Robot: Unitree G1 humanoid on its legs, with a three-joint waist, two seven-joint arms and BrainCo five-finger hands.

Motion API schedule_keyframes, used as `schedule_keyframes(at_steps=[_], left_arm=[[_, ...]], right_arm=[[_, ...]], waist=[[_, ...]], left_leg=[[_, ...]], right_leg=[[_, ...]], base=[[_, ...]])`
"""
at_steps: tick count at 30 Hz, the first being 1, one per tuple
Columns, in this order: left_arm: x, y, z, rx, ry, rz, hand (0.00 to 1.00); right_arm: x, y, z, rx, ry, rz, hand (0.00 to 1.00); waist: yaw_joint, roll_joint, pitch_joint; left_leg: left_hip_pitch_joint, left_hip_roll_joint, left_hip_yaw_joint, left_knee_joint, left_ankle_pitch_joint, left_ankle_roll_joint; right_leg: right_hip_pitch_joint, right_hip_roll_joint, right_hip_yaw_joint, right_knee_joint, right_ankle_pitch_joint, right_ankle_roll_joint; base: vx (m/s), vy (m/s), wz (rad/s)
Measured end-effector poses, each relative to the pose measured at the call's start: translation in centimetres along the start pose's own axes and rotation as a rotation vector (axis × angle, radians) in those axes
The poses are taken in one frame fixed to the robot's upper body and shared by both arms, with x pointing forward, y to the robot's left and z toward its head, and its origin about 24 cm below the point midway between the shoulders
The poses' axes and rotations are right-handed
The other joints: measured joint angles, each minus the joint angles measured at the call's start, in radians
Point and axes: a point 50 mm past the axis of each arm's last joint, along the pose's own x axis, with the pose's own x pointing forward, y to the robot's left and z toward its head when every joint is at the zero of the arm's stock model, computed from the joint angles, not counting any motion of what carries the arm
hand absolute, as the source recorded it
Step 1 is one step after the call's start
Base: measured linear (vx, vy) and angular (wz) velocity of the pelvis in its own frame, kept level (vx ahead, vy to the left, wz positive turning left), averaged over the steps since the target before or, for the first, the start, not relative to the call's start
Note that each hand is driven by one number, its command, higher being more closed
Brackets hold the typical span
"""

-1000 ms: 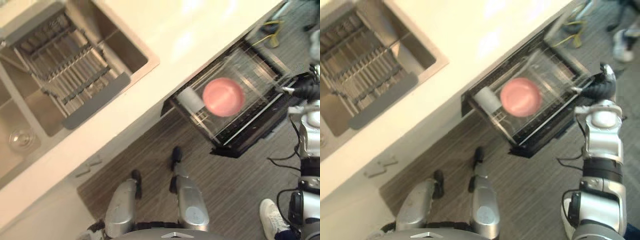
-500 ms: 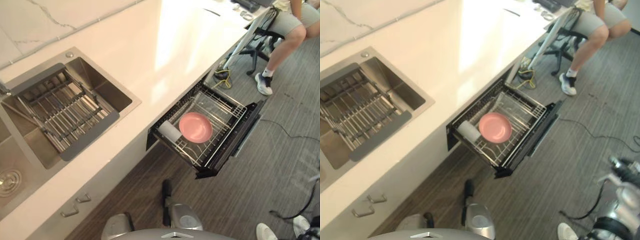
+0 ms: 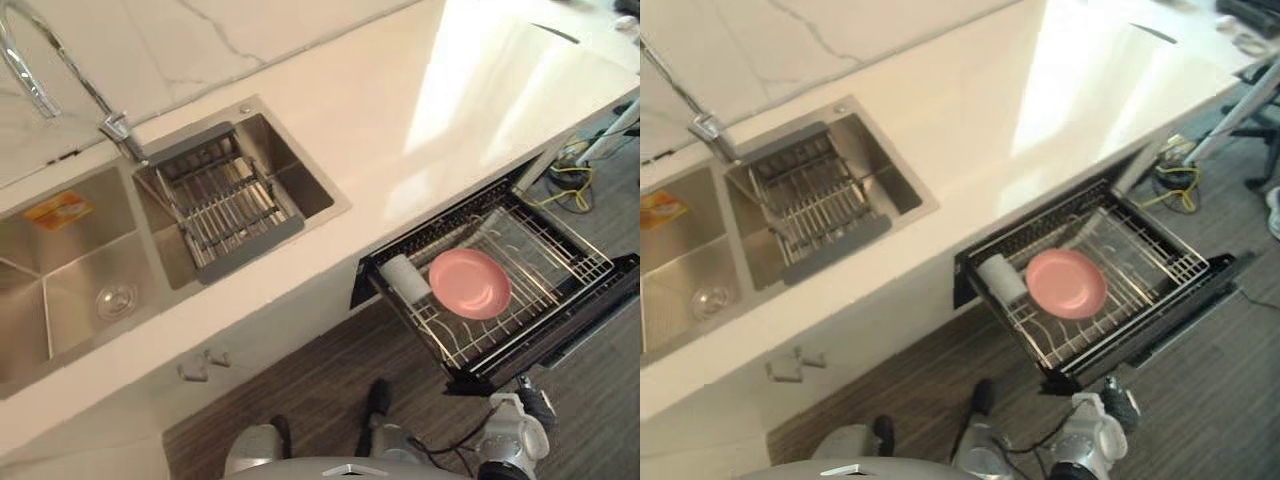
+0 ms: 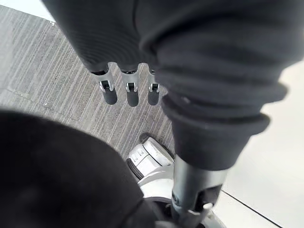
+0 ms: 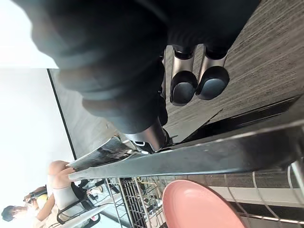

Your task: Walk over to the sink, pick up the cup, carry it to the dishwasher, place the cup inside the dishwasher, then close the dishwasher door

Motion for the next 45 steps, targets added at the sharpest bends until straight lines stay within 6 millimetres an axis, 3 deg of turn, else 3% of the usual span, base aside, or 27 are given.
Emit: schedule_keyframes(at_steps=[3,7,10,12,14,20,21,22,25,32,45], left_arm=[[0.1,-0.6,0.3,0.004,-0.006,-0.015,0.00],[0.1,-1.2,0.6,0.044,-0.010,-0.048,0.00],[0.1,-1.5,0.7,0.070,-0.013,-0.075,0.00],[0.1,-1.8,0.7,0.103,-0.009,-0.085,0.00],[0.1,-2.1,0.7,0.136,-0.011,-0.090,0.00],[0.1,-2.7,1.4,0.207,-0.033,-0.117,0.00],[0.1,-2.9,1.5,0.216,-0.039,-0.129,0.00],[0.1,-3.3,1.6,0.232,-0.042,-0.138,0.00],[0.0,-3.7,3.0,0.280,-0.069,-0.146,0.00],[-0.1,-4.0,3.7,0.323,-0.079,-0.149,0.00],[0.1,-4.6,3.5,0.351,-0.081,-0.174,0.00]], right_arm=[[-0.1,0.2,-0.3,-0.013,0.008,-0.011,1.00],[0.0,1.2,-0.8,-0.017,0.023,-0.023,1.00],[0.4,2.2,-0.1,-0.033,-0.005,-0.005,1.00],[0.9,3.2,0.9,-0.055,-0.034,0.022,1.00],[1.2,5.8,1.9,-0.071,-0.068,0.098,1.00],[0.4,10.9,2.9,-0.044,-0.119,0.238,1.00],[0.1,12.2,3.5,-0.019,-0.141,0.269,1.00],[-0.1,13.6,4.5,0.005,-0.173,0.307,1.00],[-0.4,16.2,6.5,0.050,-0.228,0.367,1.00],[-0.8,18.2,8.2,0.077,-0.264,0.409,1.00],[-1.1,20.8,8.4,0.122,-0.211,0.403,1.00]], waist=[[0.001,0.005,0.023],[0.000,0.023,0.045],[0.003,0.020,0.067],[-0.008,0.020,0.085],[-0.016,0.035,0.090],[-0.024,0.028,0.124],[-0.025,0.030,0.133],[-0.026,0.038,0.140],[-0.027,0.016,0.192],[-0.027,0.017,0.201],[-0.016,0.044,0.227]], left_leg=[[-0.007,-0.015,0.002,-0.020,0.017,0.004],[-0.025,-0.039,0.004,-0.030,0.041,-0.002],[-0.036,-0.071,0.025,-0.028,0.094,-0.036],[-0.048,-0.086,0.025,-0.027,0.130,-0.036],[-0.078,-0.087,0.027,-0.028,0.155,-0.025],[-0.138,-0.084,0.025,-0.031,0.165,0.001],[-0.158,-0.083,0.025,-0.033,0.145,0.024],[-0.173,-0.074,0.023,-0.044,0.094,0.016],[-0.213,-0.100,0.023,-0.046,0.111,0.025],[-0.277,-0.114,-0.015,-0.045,0.141,0.031],[-0.312,-0.102,-0.124,-0.029,0.166,0.017]], right_leg=[[-0.049,-0.031,-0.003,0.076,-0.034,0.005],[-0.154,-0.096,0.004,0.255,-0.125,0.015],[-0.207,-0.146,0.025,0.341,-0.182,0.017],[-0.217,-0.164,0.028,0.346,-0.193,0.012],[-0.258,-0.162,0.039,0.351,-0.190,0.000],[-0.326,-0.164,0.018,0.361,-0.178,-0.014],[-0.353,-0.163,0.015,0.367,-0.165,-0.015],[-0.382,-0.159,0.010,0.380,-0.152,-0.019],[-0.404,-0.175,0.018,0.343,-0.091,-0.021],[-0.394,-0.158,0.005,0.208,0.015,-0.025],[-0.338,-0.107,-0.027,0.103,0.046,-0.032]], base=[[-0.01,0.060,0.07],[0.05,-0.007,0.16],[0.04,-0.060,0.11],[-0.01,-0.079,0.06],[-0.02,-0.049,-0.09],[-0.08,-0.010,-0.02],[-0.17,0.041,-0.04],[-0.16,0.048,-0.04],[-0.19,0.061,0.07],[-0.08,0.054,0.07],[-0.02,-0.040,0.09]])
